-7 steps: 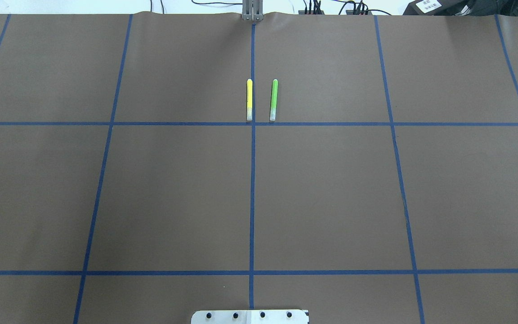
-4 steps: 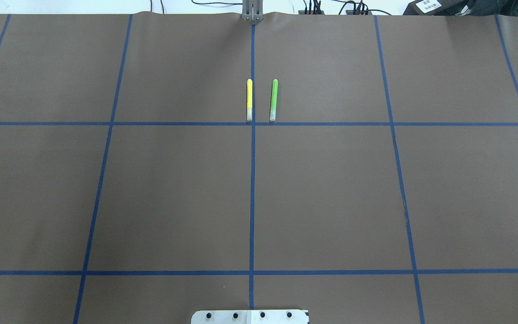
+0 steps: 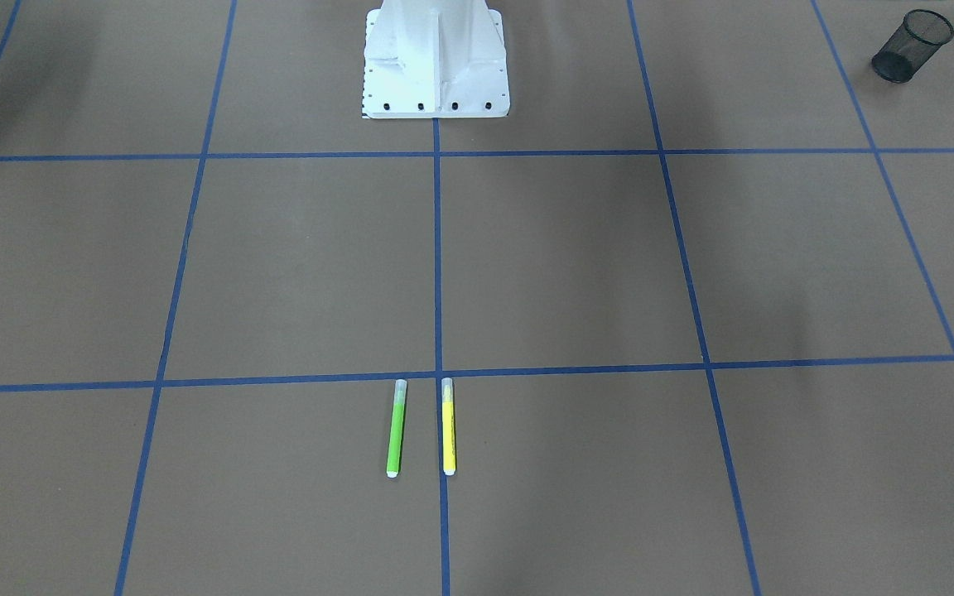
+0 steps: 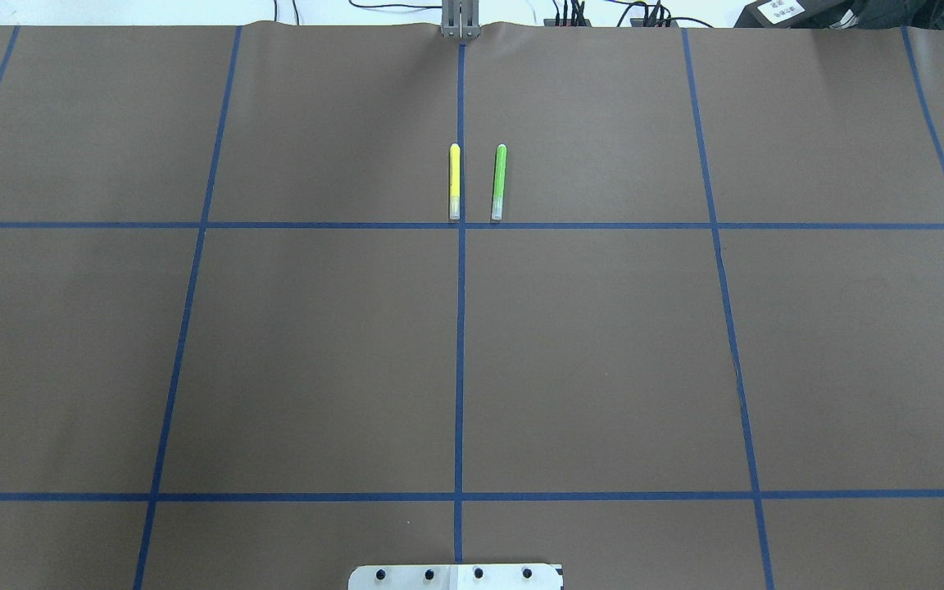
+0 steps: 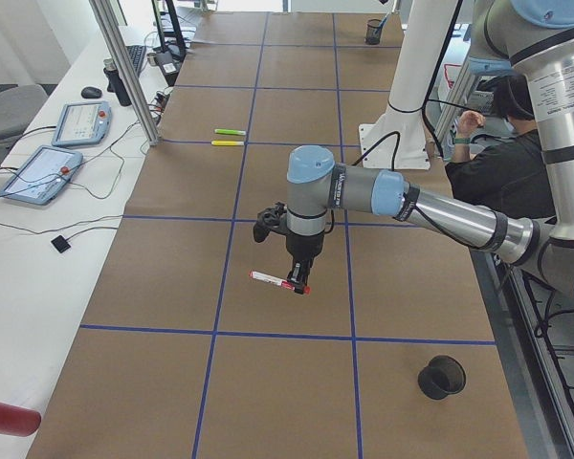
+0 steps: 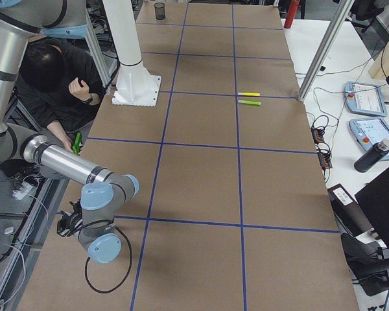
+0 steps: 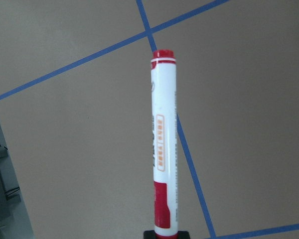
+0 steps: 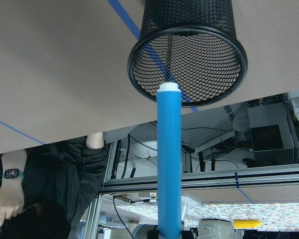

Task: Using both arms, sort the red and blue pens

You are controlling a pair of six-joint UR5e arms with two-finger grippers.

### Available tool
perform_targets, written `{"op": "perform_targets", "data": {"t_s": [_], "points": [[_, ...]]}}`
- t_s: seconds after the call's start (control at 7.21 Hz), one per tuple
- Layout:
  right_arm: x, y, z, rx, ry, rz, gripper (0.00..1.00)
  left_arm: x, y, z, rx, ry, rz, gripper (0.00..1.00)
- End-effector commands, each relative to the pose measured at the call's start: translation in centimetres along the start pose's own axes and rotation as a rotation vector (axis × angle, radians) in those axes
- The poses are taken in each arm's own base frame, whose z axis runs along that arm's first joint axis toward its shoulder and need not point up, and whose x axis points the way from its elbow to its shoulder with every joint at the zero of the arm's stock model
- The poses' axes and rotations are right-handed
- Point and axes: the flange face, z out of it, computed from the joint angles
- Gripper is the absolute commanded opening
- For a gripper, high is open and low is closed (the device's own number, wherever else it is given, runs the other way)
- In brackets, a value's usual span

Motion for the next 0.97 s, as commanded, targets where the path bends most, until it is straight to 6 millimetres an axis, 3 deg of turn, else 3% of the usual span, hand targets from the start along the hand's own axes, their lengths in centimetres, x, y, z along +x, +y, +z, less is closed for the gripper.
{"op": "perform_targets", "data": {"t_s": [0.0, 0.42, 0.55, 0.83], "points": [[-0.7, -0.6, -1.3, 0.011, 0.020, -0.019, 0.99, 0.0, 0.0, 0.0, 0.000, 0.001, 0.000, 0.00], [-4.2, -3.4, -8.1, 0.170, 0.200, -0.128, 0.99, -0.5, 1.0, 1.0, -0.028, 0.007, -0.018, 0.00], [-5.9, -4.7, -11.4, 0.289, 0.299, -0.114, 0.99, -1.4, 2.8, 3.1, -0.087, 0.017, -0.052, 0.00], [-11.8, -5.7, -18.5, 0.480, 0.370, -0.062, 0.99, -5.2, 5.8, 6.5, -0.175, 0.032, -0.173, 0.00]]}}
